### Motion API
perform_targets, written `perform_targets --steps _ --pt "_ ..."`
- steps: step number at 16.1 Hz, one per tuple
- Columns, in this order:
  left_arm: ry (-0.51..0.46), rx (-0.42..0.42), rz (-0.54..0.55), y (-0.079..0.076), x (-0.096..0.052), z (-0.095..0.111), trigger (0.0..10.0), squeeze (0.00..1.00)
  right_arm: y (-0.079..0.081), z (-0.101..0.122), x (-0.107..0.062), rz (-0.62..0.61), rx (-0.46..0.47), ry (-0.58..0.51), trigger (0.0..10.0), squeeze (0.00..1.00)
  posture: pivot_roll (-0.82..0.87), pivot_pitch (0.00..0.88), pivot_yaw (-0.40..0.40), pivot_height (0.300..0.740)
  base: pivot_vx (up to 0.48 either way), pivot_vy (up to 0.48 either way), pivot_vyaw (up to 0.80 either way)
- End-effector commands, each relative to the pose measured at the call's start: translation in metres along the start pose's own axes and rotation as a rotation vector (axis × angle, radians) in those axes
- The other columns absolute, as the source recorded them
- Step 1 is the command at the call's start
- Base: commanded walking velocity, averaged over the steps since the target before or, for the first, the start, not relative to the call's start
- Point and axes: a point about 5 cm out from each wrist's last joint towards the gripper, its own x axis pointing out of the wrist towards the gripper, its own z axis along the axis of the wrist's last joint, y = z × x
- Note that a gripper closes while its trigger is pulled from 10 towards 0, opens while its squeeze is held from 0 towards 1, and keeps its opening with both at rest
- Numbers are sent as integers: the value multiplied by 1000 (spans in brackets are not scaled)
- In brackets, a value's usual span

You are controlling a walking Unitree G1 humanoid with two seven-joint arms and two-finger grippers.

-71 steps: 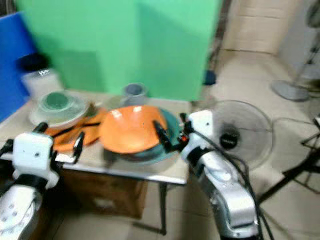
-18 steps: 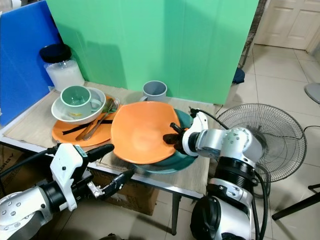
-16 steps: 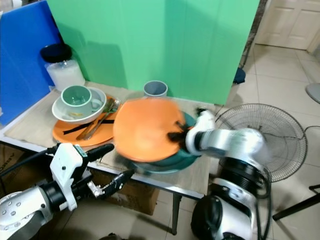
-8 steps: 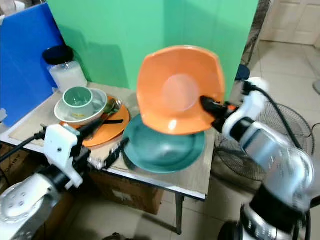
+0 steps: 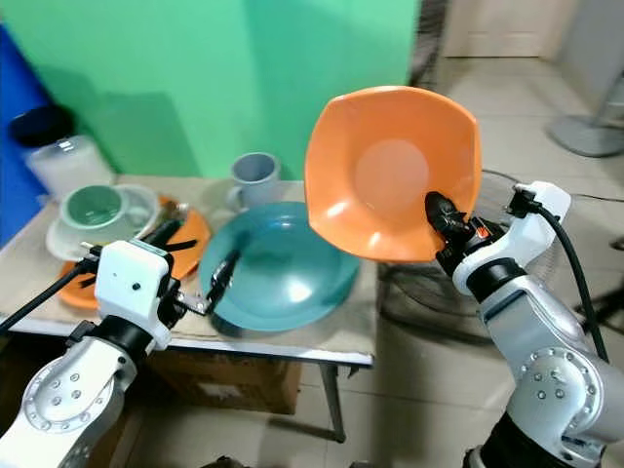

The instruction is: Setting the table

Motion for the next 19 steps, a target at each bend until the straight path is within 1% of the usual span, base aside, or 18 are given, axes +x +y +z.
perform_targets --steps 1,2,3,4,6,7,8,9,10,11,12,14,17,19 --pt "25 18 55 6 -2 -4 10000 0 5 6 -3 22 8 -54 10000 0 -95 0 93 740 0 0 -775" --pt "20 17 76 8 -2 -3 10000 0 3 4 -4 1 14 -61 10000 0 -94 0 91 740 0 0 -781" --pt "14 12 91 9 -2 -2 10000 0 2 5 -4 -13 -1 -75 10000 0 -91 0 88 740 0 0 -788" --pt "7 -34 88 10 -2 0 10000 0 0 7 -3 -51 -23 -109 10000 0 -93 0 86 740 0 0 -800" --pt "4 -26 104 12 -1 1 10000 0 2 10 2 -54 -57 -123 10000 0 -97 0 80 740 0 0 -800" --pt "5 -31 135 15 -1 0 10000 0 4 10 6 -51 -61 -125 10000 0 -98 0 74 740 0 0 -800" --pt "15 -32 178 21 -3 -3 10000 0 5 4 11 -57 -96 -99 10000 0 -95 0 61 740 0 0 -800" --pt "23 -22 203 24 -5 -4 10000 0 7 0 13 -56 -116 -89 10000 0 -91 0 56 740 0 0 -800" --pt "26 4 237 29 -7 -6 10000 0 9 -5 16 -50 -116 -87 10000 0 -82 0 45 740 0 0 -800" --pt "16 21 250 31 -8 -5 10000 0 10 -6 17 -48 -118 -85 10000 0 -82 0 45 740 0 0 -800" --pt "0 48 271 35 -10 -4 10000 0 11 -10 18 -53 -139 -85 10000 0 -77 0 40 740 0 0 -800" --pt "-28 64 381 49 -15 0 10000 0 11 -16 19 -48 -164 -68 10000 0 -70 0 33 740 0 0 -800" --pt "-13 53 331 49 -14 0 10000 0 9 -18 20 -88 -195 -65 10000 0 -66 0 31 740 0 0 -800" --pt "-17 21 301 45 -12 -1 10000 0 8 -18 21 -116 -211 -72 10000 0 -76 0 37 740 0 0 -800"
